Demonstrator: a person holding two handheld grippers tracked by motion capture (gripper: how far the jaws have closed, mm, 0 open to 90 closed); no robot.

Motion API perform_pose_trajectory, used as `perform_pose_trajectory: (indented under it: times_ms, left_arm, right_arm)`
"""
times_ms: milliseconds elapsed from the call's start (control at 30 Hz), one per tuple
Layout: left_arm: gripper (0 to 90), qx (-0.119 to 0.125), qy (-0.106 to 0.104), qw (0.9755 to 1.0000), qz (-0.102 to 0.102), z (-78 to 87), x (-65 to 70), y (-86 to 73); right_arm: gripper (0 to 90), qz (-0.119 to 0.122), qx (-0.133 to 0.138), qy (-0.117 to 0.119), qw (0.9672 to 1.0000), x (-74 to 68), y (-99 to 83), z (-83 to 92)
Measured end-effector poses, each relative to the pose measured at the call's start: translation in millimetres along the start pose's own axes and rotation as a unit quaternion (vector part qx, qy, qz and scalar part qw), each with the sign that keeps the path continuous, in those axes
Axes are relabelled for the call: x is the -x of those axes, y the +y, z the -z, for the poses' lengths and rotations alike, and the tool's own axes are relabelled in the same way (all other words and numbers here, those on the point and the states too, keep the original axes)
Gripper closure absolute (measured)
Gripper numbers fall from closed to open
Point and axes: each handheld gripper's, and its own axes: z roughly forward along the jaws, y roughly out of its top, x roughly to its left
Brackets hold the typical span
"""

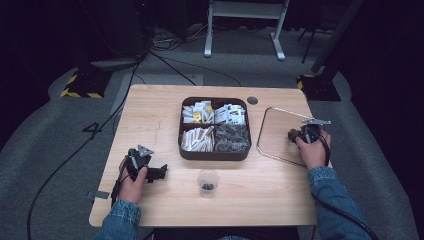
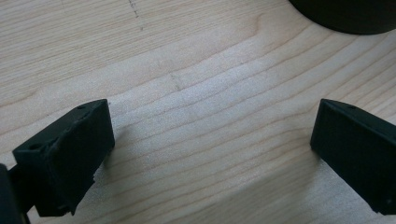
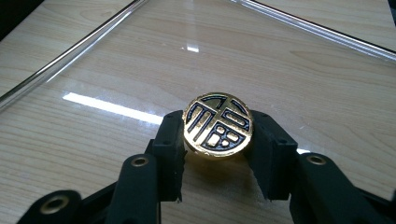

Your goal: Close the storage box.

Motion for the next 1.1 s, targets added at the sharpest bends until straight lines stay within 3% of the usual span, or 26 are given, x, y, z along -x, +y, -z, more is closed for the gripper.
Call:
perform_pose_trajectory:
  times_ms: [333,533,867,1100]
  left_arm:
    - [0.0,0.0,0.0,1.0,0.0,0.0,0.0,0.0]
    - [0.0,0.0,0.0,1.0,0.0,0.0,0.0,0.0]
    - [0.0,0.0,0.0,1.0,0.0,0.0,0.0,0.0]
    - [0.0,0.0,0.0,1.0,0.0,0.0,0.0,0.0]
  right_arm:
    - [59.0,-0.009,0.009,0.006,0.9999,2.1,0.7,4.3]
    - [59.0,-0.011,0.026,0.015,0.9995,1.9,7.2,16.7]
    - [59.0,-0.003,0.046,0.028,0.9985,-4.7,24.1,39.9]
    - [59.0,0.015,0.062,0.033,0.9974,-14.5,36.5,56.8]
